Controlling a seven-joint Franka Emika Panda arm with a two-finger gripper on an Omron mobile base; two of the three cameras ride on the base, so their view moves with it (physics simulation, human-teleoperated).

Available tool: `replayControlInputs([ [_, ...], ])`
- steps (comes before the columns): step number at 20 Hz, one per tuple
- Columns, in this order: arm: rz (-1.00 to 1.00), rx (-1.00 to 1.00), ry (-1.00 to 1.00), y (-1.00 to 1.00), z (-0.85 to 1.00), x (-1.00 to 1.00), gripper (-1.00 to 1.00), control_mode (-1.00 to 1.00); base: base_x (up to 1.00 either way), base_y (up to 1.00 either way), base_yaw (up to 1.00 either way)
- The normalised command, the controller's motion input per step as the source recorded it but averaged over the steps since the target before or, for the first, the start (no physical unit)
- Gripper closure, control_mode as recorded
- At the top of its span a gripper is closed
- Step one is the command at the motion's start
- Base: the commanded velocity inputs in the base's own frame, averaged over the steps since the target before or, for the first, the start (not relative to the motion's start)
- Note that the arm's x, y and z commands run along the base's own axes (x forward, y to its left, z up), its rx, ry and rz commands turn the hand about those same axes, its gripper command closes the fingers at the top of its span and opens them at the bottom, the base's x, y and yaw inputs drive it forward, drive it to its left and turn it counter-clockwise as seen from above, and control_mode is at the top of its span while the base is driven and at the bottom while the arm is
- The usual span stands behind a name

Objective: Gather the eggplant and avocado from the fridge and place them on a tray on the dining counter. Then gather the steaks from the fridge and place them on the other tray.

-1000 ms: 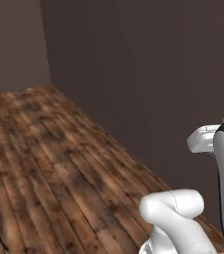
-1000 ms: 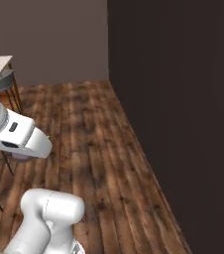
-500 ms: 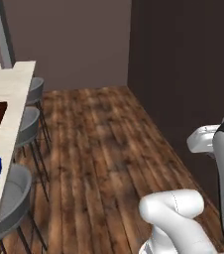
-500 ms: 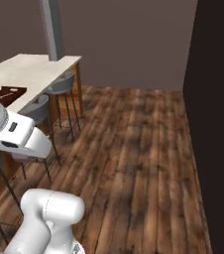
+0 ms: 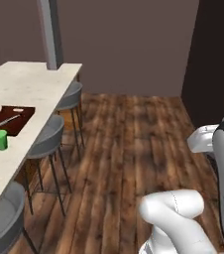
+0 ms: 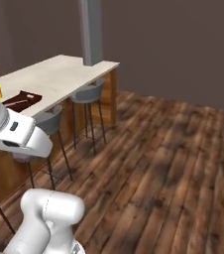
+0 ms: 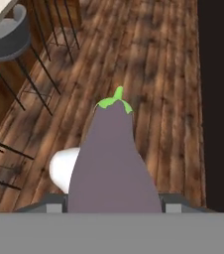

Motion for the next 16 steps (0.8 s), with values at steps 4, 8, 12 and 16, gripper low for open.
replayControlInputs([
  [4, 0.00, 0.00, 0.00, 0.00, 0.00, 0.00, 1.00, 1.00, 0.86, -0.83, 0.44],
  [8, 0.00, 0.00, 0.00, 0.00, 0.00, 0.00, 1.00, 1.00, 0.99, -0.54, 0.53],
  [12, 0.00, 0.00, 0.00, 0.00, 0.00, 0.00, 1.00, 1.00, 1.00, -0.39, 0.59],
  [16, 0.00, 0.00, 0.00, 0.00, 0.00, 0.00, 1.00, 1.00, 1.00, -0.38, 0.61],
])
